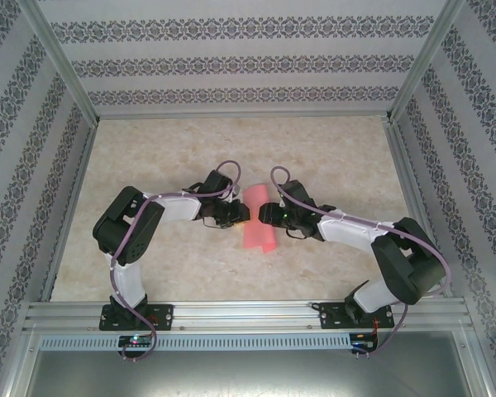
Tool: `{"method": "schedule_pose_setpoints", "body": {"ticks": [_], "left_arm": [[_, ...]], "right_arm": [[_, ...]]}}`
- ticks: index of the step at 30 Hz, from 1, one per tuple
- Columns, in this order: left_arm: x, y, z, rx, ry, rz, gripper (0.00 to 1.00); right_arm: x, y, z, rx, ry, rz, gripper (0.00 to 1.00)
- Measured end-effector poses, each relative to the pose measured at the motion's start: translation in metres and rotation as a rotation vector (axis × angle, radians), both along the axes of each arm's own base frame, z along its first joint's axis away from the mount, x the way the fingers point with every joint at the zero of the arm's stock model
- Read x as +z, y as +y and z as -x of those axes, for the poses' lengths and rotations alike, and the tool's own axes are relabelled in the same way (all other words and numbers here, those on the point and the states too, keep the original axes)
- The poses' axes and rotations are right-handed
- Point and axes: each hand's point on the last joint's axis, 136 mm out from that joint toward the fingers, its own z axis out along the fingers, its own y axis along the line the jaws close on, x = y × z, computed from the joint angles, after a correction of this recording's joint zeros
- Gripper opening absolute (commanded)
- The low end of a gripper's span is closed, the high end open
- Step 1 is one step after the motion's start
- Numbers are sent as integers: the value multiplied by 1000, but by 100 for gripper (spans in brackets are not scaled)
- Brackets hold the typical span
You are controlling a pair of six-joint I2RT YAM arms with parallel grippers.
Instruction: Fold a paper plane with a square sheet of paper (pick it up from the middle)
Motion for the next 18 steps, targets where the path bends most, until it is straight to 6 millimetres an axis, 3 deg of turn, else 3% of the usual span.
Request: {"method": "schedule_pose_setpoints", "body": {"ticks": [6, 18], "left_arm": [[1, -5, 2, -14, -2, 14, 26], [7, -21, -4, -44, -13, 50, 27]], "right_arm": [[-2, -13, 0, 38, 22, 66, 49], [-18, -15, 7, 109, 102, 124, 51]]}}
